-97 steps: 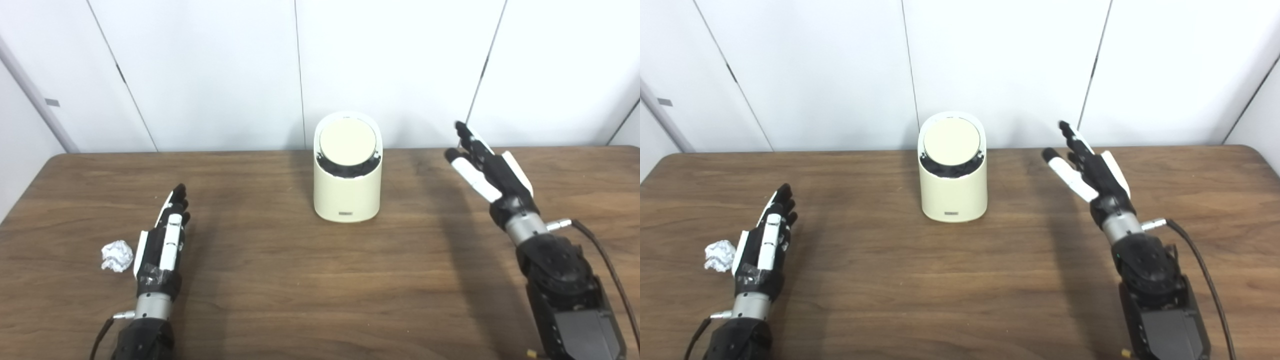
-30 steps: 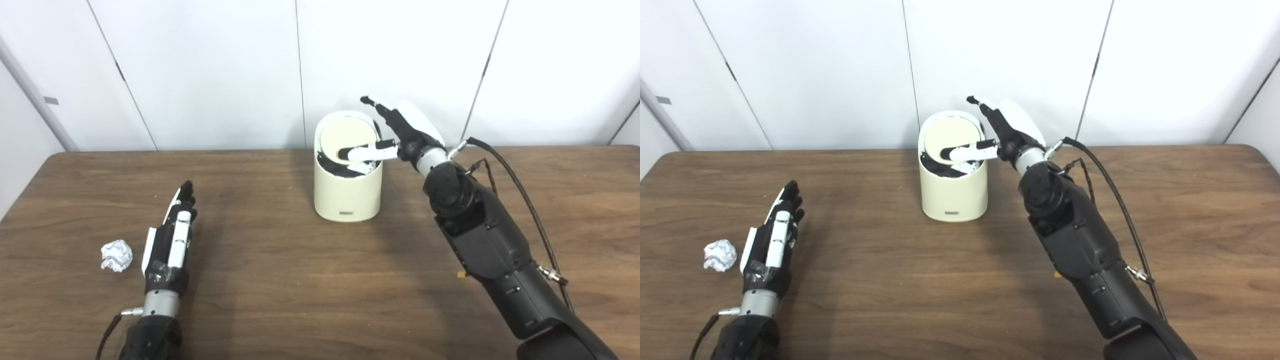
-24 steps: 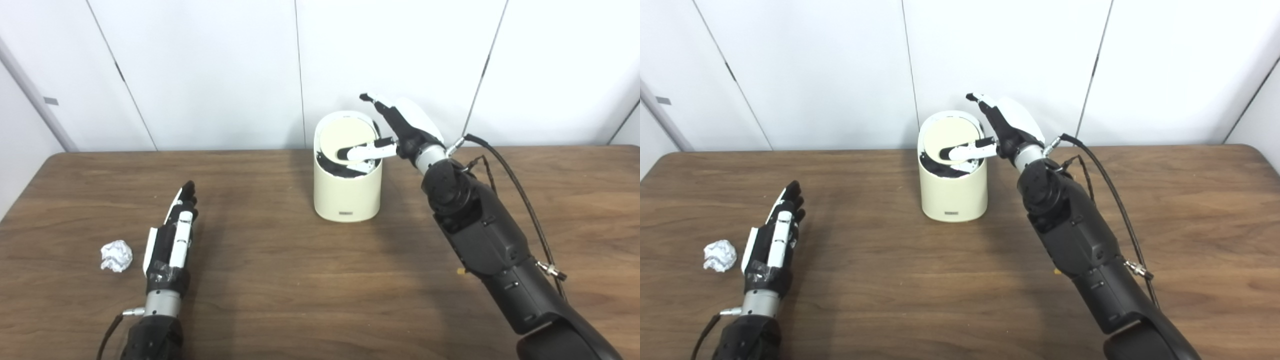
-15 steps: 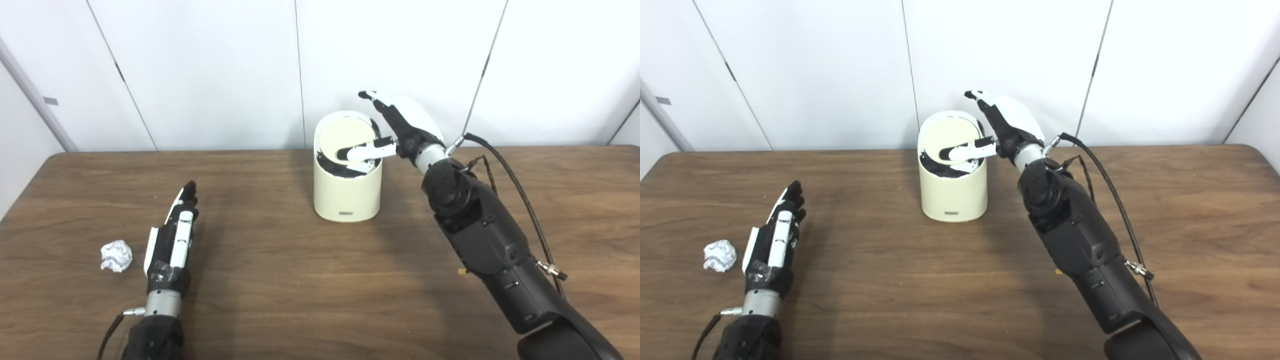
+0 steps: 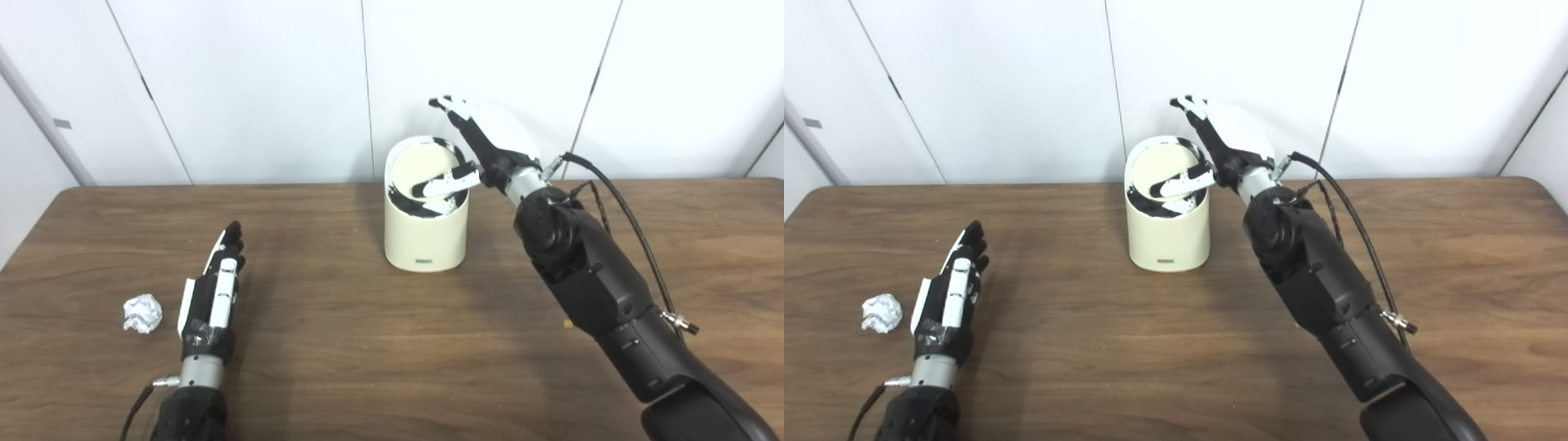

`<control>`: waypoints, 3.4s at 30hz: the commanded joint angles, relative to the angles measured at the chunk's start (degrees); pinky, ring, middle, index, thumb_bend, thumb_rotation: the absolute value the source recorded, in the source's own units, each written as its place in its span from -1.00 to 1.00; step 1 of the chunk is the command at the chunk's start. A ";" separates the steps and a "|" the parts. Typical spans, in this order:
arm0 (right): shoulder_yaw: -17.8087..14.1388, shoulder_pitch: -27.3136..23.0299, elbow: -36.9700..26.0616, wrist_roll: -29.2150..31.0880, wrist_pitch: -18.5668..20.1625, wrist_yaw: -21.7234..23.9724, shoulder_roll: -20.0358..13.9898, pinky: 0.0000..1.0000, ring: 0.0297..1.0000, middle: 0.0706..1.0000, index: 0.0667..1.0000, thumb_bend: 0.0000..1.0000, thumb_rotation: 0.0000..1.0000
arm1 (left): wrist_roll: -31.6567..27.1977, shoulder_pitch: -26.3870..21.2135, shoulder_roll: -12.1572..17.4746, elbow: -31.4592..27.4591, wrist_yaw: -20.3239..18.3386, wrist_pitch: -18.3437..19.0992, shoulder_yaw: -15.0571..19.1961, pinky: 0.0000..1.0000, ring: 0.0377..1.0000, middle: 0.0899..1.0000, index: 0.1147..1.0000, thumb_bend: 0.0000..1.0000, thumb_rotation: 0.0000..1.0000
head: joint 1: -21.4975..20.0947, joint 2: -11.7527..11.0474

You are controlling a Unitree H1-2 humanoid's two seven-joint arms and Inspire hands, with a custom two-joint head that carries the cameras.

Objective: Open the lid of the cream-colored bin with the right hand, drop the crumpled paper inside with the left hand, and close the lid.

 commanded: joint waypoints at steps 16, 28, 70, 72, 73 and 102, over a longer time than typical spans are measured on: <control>-4.17 1.22 -0.32 2.66 -1.13 -1.91 0.35 0.90 0.96 0.92 0.82 0.47 -0.25 | -0.46 3.04 -2.46 2.52 0.26 -0.28 -1.10 1.00 1.00 0.96 0.93 -0.28 0.74 | -0.02 -0.09; -16.59 2.71 -3.93 16.98 3.20 -1.16 6.23 0.75 0.89 0.89 0.78 0.35 0.02 | -0.33 2.75 -2.09 3.47 -0.16 -0.63 -1.19 0.99 0.98 0.96 0.92 -0.28 0.69 | -0.02 -0.25; -29.88 23.03 -19.16 43.36 5.63 2.26 1.56 1.00 1.00 0.97 0.84 0.08 0.99 | -2.55 2.10 -0.91 3.96 -0.78 0.40 -0.34 1.00 0.98 0.96 0.91 -0.19 0.67 | -2.99 0.08; -30.28 24.65 -19.12 43.87 3.33 2.40 1.40 1.00 1.00 0.97 0.86 0.08 1.00 | -2.56 2.05 -0.82 3.97 -0.77 0.39 -0.37 1.00 0.99 0.96 0.91 -0.18 0.67 | -3.07 0.04; -30.74 25.40 -18.92 44.48 2.07 2.35 1.59 1.00 1.00 0.97 0.86 0.08 1.00 | -2.56 2.04 -0.81 3.98 -0.73 0.38 -0.37 1.00 0.99 0.97 0.92 -0.19 0.67 | -3.07 0.04; -31.33 35.21 -11.32 45.19 -18.60 -1.48 6.53 1.00 0.95 0.92 0.88 0.01 1.00 | -3.58 2.45 -0.16 2.69 -1.28 1.66 0.04 1.00 1.00 0.98 0.95 -0.16 0.69 | -2.81 1.11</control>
